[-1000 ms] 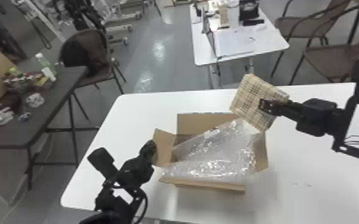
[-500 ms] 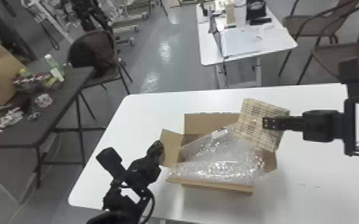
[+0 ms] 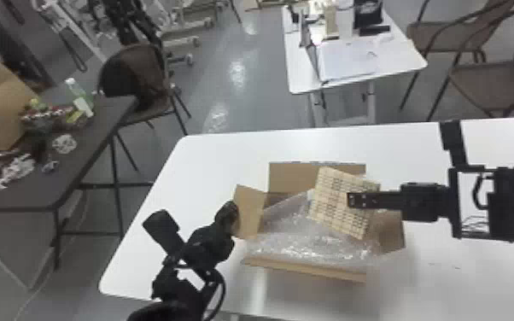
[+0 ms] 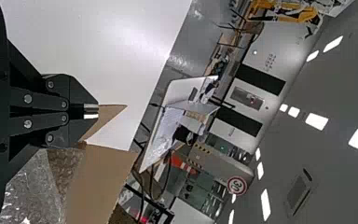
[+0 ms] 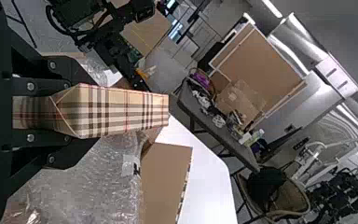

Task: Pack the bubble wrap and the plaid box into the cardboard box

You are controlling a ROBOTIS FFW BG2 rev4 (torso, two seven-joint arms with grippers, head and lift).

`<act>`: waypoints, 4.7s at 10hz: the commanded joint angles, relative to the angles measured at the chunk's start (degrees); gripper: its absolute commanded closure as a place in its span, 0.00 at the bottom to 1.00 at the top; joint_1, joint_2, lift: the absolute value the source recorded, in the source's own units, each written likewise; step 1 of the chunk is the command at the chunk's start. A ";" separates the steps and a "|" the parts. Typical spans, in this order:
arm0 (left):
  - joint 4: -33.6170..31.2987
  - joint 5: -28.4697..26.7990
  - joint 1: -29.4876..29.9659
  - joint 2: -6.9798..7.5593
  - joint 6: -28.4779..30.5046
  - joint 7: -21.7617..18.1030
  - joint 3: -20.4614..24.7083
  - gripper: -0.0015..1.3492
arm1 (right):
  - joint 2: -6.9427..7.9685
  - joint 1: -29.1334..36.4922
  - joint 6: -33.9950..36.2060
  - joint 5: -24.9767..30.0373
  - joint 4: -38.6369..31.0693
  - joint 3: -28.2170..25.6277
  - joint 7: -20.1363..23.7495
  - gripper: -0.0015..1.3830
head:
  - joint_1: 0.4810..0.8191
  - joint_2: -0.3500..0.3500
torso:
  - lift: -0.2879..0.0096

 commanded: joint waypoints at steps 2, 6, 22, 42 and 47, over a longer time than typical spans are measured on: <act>0.29 0.00 -0.29 -0.24 0.10 0.00 -0.46 0.90 | 2.22 -4.58 -9.39 0.82 12.98 5.39 7.73 0.74 | 0.63 1.00 | 0.75; 0.37 0.18 -0.02 -0.24 -0.25 0.00 -0.46 0.90 | 1.96 -2.38 -7.29 5.83 4.72 -0.77 7.20 0.08 | 0.63 1.00 | 0.75; 8.02 4.57 -5.03 -0.24 -15.64 14.59 -1.78 0.90 | 3.81 36.73 -68.81 15.24 -2.05 -22.83 -35.86 0.11 | 0.63 0.68 | 0.75; 0.20 -18.63 5.86 -0.24 -46.31 33.84 -7.06 0.37 | 3.37 40.95 -59.58 21.83 -17.08 -24.06 -34.02 0.11 | 0.63 0.88 | 0.75; -15.27 -21.71 22.56 -0.24 -20.82 10.02 -9.08 0.43 | 3.10 50.36 -41.12 27.81 -38.35 -27.84 -29.71 0.11 | 0.63 0.60 | 0.76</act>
